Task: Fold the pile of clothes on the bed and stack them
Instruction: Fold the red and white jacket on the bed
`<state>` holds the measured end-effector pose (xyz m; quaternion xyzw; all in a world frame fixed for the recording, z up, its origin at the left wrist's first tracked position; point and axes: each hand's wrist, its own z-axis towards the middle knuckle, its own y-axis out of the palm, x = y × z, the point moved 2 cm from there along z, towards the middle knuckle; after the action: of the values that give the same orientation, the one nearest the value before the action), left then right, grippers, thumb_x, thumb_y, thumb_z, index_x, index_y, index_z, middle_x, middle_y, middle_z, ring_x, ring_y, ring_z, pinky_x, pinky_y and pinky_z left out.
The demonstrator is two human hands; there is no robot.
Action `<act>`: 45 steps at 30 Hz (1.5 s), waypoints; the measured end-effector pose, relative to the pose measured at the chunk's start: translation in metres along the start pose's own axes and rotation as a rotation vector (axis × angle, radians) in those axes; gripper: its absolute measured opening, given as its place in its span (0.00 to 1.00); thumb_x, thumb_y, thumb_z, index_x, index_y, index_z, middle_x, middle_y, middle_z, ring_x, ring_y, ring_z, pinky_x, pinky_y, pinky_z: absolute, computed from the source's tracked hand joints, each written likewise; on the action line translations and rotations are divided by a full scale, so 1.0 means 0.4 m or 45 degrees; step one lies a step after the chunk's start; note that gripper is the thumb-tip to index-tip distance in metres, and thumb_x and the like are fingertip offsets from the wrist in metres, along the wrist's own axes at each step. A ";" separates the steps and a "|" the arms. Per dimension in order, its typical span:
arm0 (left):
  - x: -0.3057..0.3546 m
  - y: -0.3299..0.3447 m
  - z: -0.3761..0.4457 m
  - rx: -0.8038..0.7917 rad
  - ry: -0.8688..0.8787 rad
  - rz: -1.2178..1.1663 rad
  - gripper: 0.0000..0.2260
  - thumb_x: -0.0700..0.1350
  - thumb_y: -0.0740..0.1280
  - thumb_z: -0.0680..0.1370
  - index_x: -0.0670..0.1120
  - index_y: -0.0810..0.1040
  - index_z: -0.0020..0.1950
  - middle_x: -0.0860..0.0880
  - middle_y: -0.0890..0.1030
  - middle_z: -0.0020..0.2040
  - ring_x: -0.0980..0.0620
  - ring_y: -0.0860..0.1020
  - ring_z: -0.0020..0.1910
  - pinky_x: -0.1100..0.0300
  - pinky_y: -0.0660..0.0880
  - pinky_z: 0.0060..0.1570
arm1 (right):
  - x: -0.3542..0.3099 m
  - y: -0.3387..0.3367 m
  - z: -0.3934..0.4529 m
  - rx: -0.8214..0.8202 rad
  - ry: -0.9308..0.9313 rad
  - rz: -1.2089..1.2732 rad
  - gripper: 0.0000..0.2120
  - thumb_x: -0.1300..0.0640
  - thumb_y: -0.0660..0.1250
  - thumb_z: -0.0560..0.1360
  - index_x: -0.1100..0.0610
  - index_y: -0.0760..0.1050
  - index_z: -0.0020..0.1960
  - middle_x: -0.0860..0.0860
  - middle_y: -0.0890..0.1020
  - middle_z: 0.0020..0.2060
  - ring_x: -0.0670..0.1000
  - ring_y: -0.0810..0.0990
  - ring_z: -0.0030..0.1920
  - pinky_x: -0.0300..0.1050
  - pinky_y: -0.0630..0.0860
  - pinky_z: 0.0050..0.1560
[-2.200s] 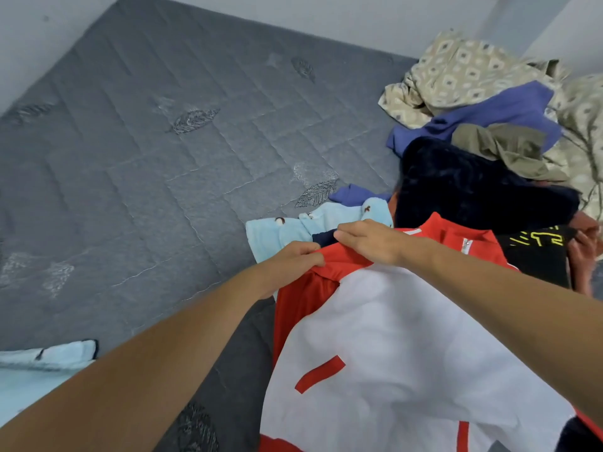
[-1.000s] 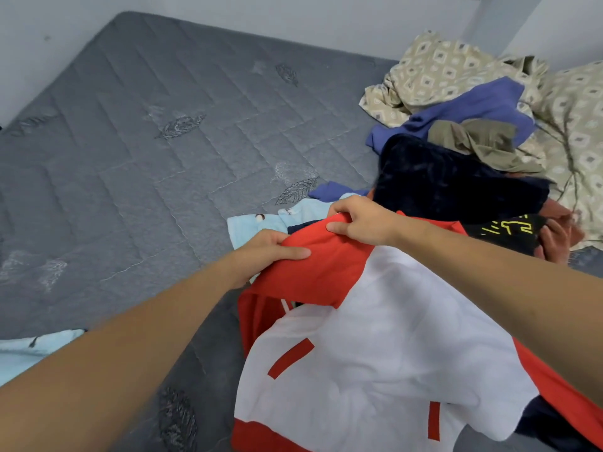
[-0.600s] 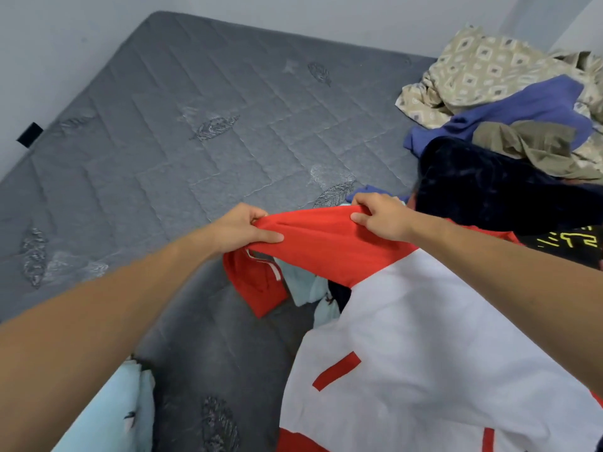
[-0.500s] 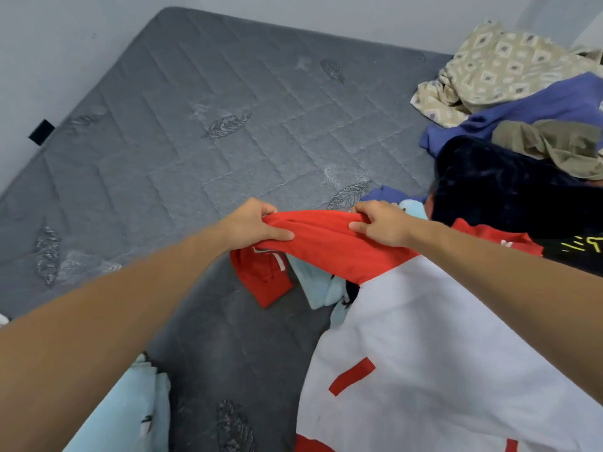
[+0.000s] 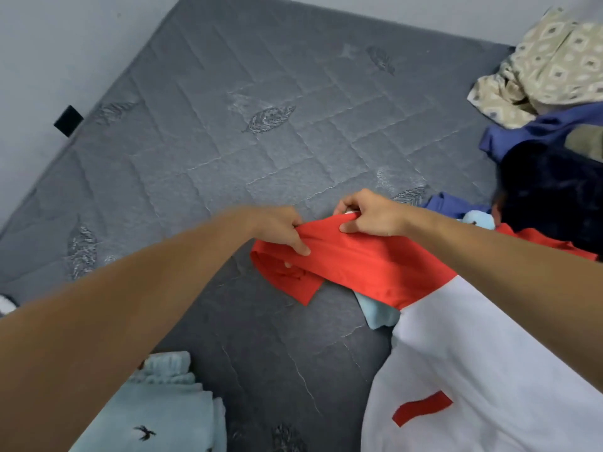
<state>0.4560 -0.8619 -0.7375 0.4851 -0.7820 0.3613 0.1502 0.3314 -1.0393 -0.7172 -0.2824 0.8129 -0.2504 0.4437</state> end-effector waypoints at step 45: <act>-0.028 0.053 0.042 0.870 0.213 0.058 0.16 0.49 0.68 0.83 0.47 0.78 0.70 0.48 0.80 0.65 0.48 0.75 0.67 0.50 0.69 0.71 | 0.094 0.084 -0.004 0.285 -0.010 -0.458 0.21 0.44 0.64 0.82 0.53 0.70 0.71 0.54 0.75 0.67 0.57 0.71 0.69 0.56 0.70 0.67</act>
<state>0.4449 -0.8609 -0.7646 0.4583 -0.6115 0.6441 0.0347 0.3054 -1.0406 -0.7605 -0.3728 0.7148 -0.4131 0.4237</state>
